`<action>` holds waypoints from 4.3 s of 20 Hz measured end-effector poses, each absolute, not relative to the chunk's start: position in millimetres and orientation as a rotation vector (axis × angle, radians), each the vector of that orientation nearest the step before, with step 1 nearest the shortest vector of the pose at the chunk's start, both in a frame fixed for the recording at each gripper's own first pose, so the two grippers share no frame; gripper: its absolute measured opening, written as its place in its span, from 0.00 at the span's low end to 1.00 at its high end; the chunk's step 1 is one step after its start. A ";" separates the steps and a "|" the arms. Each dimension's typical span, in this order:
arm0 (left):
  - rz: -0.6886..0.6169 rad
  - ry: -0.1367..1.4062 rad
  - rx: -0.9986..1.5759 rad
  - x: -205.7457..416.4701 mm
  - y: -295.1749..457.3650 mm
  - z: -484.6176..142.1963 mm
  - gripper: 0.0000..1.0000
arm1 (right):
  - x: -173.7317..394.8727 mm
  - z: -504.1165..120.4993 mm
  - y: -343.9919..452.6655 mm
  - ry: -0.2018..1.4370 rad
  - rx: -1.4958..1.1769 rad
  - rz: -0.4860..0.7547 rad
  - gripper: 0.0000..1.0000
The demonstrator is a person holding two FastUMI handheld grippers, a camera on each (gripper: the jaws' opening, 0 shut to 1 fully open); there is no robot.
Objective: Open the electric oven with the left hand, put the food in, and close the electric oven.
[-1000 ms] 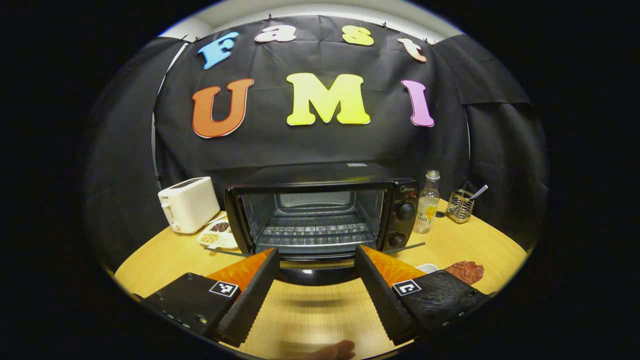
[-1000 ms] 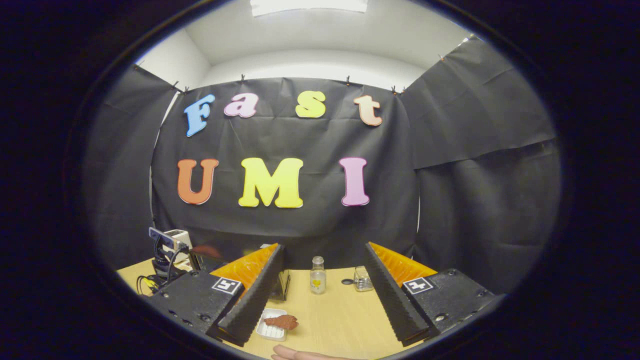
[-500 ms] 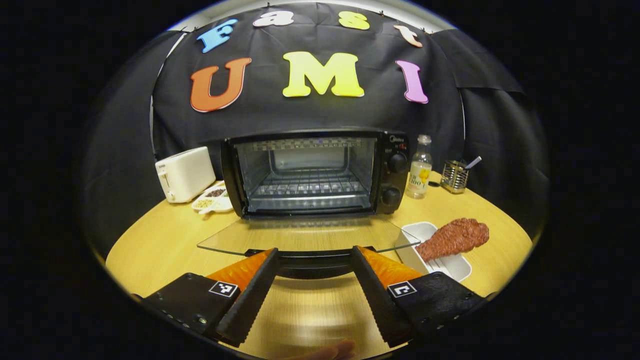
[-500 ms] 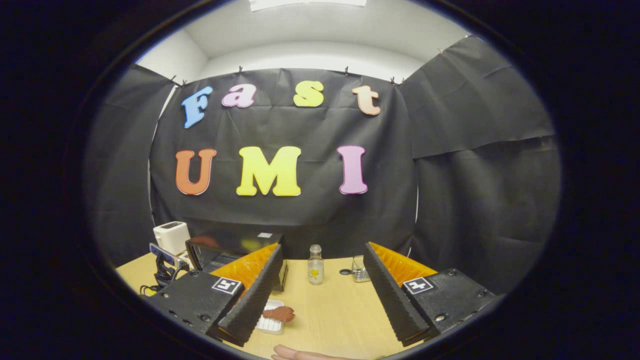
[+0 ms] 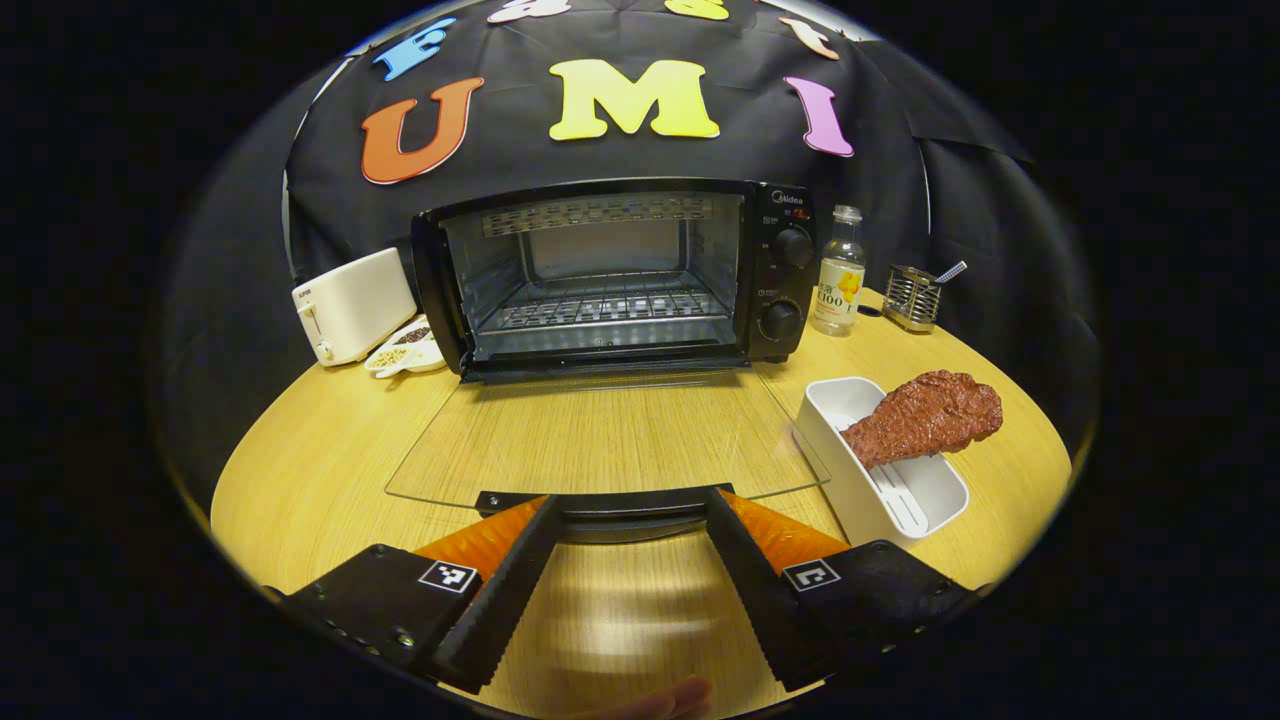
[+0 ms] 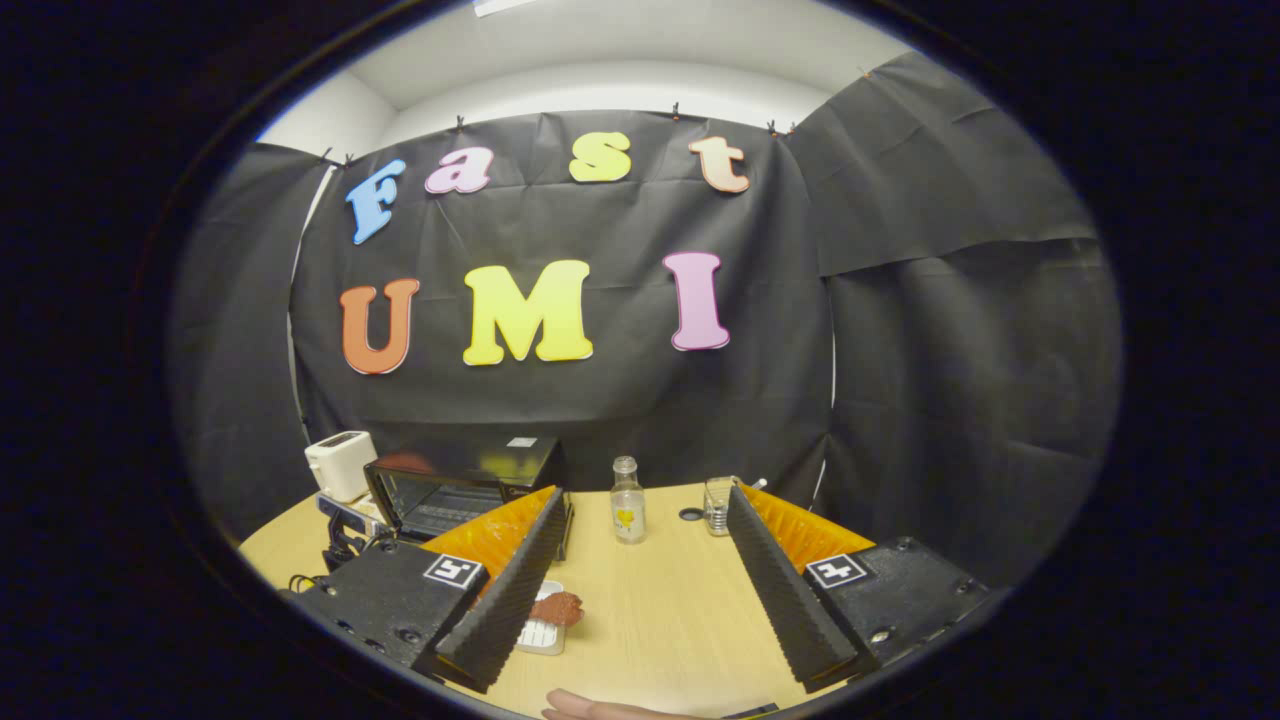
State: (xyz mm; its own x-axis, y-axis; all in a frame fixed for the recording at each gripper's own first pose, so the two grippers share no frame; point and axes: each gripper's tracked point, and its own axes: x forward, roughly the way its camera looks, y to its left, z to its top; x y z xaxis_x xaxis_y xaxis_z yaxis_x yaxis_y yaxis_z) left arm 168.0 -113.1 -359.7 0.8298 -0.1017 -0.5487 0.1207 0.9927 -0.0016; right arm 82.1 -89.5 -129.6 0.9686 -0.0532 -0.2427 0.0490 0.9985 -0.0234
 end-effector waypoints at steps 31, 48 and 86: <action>-0.106 0.095 0.013 71.4 -60.5 -106.4 0.95 | 129.2 -384.9 -19.3 1.123 0.598 0.385 0.17; -0.071 0.134 -0.034 51.0 -3.1 -129.2 0.96 | 132.7 -296.0 31.1 0.792 0.061 0.422 0.08; 0.025 0.201 -0.010 41.5 55.4 -179.9 0.95 | 346.3 -398.2 222.9 0.634 0.631 0.176 0.13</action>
